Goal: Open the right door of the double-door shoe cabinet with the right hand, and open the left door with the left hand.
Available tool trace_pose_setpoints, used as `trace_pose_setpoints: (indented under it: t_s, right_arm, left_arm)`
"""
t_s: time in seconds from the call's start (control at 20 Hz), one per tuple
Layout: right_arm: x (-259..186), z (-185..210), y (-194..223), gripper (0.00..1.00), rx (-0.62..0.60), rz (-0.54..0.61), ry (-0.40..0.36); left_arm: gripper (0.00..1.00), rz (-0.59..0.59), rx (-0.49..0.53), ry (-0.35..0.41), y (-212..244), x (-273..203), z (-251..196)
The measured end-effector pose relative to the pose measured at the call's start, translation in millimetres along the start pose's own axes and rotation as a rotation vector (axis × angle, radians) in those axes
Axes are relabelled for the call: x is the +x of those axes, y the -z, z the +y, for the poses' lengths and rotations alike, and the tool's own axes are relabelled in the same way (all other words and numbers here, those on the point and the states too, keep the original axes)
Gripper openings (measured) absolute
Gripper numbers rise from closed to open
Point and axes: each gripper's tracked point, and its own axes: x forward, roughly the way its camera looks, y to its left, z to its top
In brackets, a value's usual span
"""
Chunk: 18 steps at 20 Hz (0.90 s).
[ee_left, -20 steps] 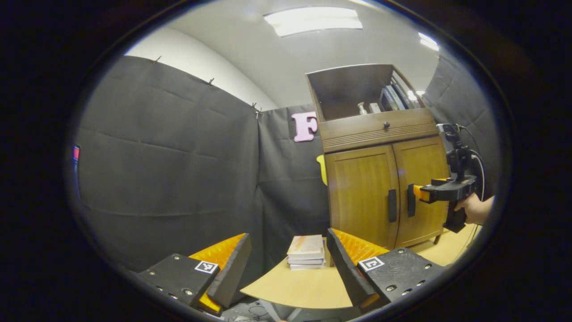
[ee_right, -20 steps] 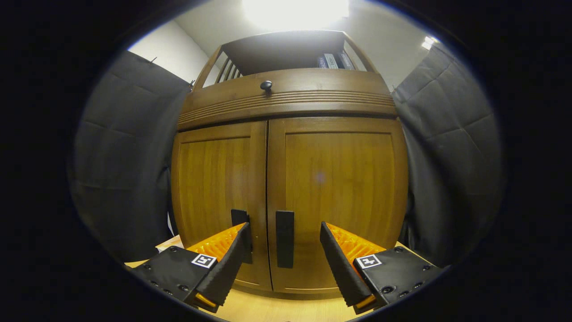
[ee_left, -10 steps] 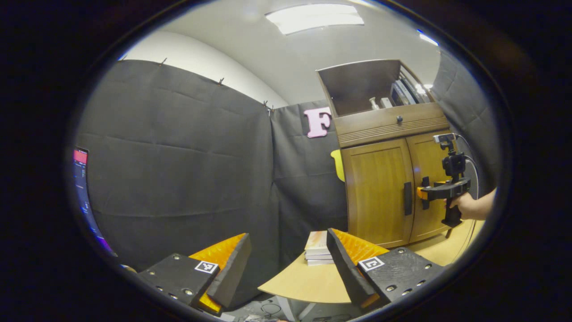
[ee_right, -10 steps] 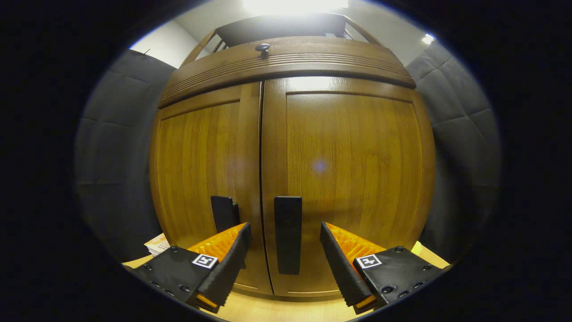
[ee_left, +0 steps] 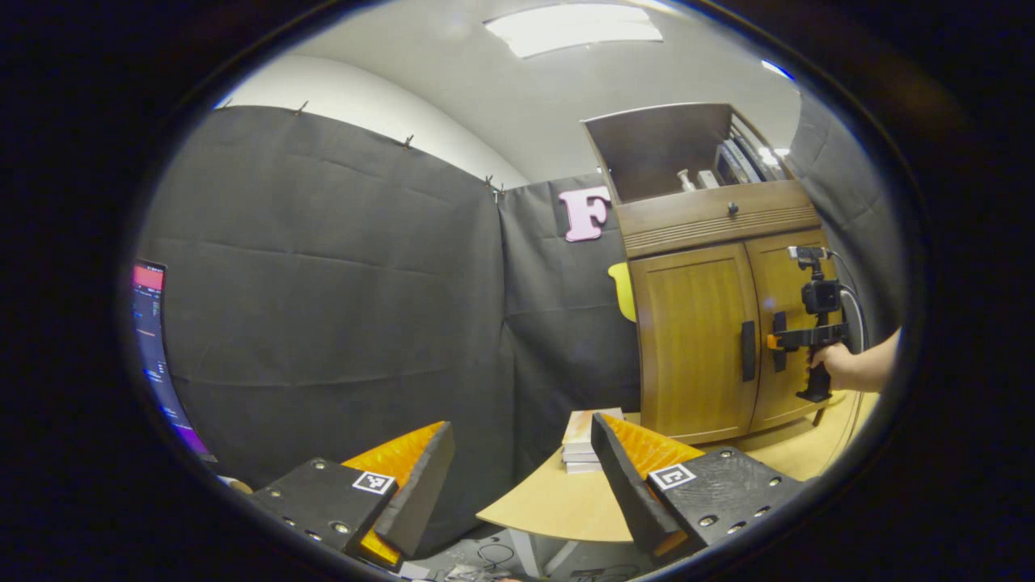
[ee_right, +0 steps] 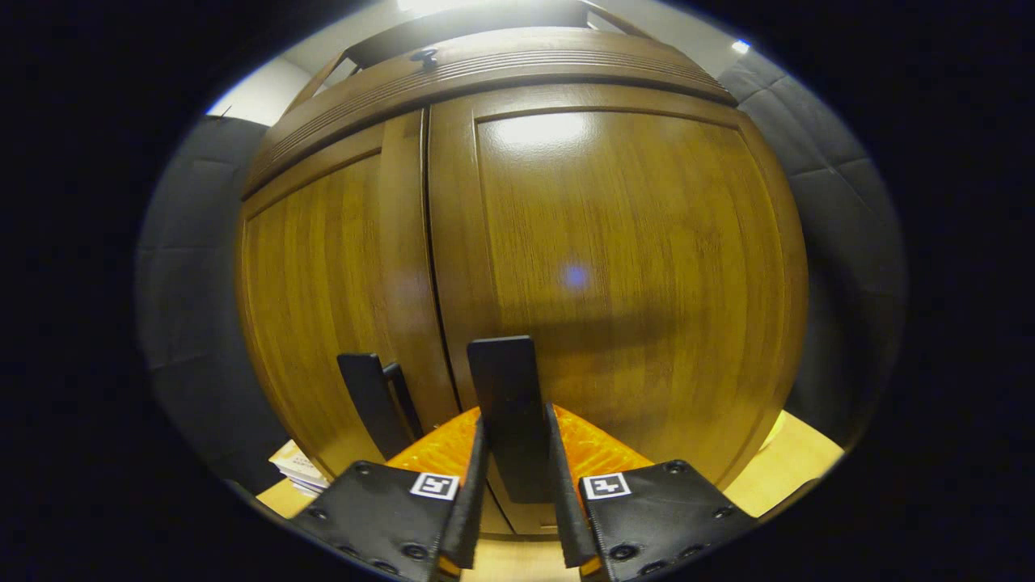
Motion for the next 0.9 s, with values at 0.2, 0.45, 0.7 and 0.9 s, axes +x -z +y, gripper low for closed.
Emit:
trace_pose_setpoints:
  t_s: [0.2, 0.45, 0.7, 0.9]
  right_arm:
    - [-14, 2, -1, 0.2, -0.042, 0.009, 0.002]
    - [-37, 0, 0, 0.23, -0.05, 0.011, -0.026]
    - [-72, -6, 2, 0.23, -0.056, 0.012, -0.053]
    - [-99, -15, 4, 0.23, -0.056, 0.018, -0.075]
  left_arm:
    - [1.0, -0.004, -0.013, 0.013, 1, 3, -3]
    - [1.0, -0.02, -0.03, 0.052, -5, 11, -12]
    - [1.0, -0.041, -0.05, 0.117, -9, 15, -35]
    - [1.0, -0.046, -0.064, 0.178, -11, 15, -58]
